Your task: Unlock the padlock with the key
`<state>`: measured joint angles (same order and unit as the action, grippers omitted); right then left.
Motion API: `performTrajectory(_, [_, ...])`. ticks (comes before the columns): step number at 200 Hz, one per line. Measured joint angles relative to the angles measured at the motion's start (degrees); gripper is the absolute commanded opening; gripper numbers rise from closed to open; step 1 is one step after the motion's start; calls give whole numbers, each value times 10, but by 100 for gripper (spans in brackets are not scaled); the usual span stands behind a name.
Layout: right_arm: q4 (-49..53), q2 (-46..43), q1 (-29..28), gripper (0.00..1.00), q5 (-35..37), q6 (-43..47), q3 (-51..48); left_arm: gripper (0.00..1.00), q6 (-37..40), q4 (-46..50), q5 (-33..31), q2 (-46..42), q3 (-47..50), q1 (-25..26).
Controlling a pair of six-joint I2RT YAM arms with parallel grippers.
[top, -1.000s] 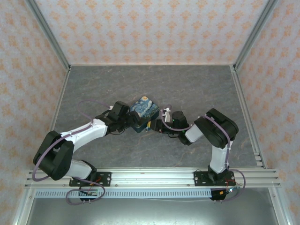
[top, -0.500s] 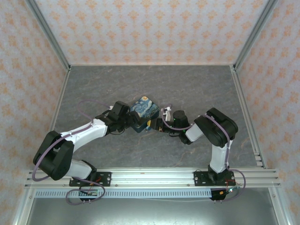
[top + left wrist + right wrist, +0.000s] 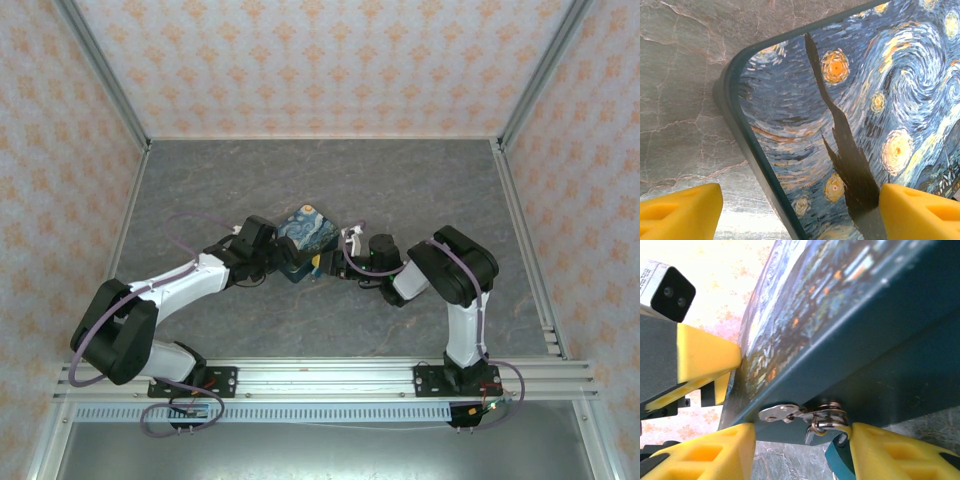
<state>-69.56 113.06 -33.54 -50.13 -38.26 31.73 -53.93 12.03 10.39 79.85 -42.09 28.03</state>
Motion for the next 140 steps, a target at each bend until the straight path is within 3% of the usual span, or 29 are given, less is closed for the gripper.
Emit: performTrajectory(140, [-8,-1,2,26,-5,9,-18,82,0,0,0,0,0,0])
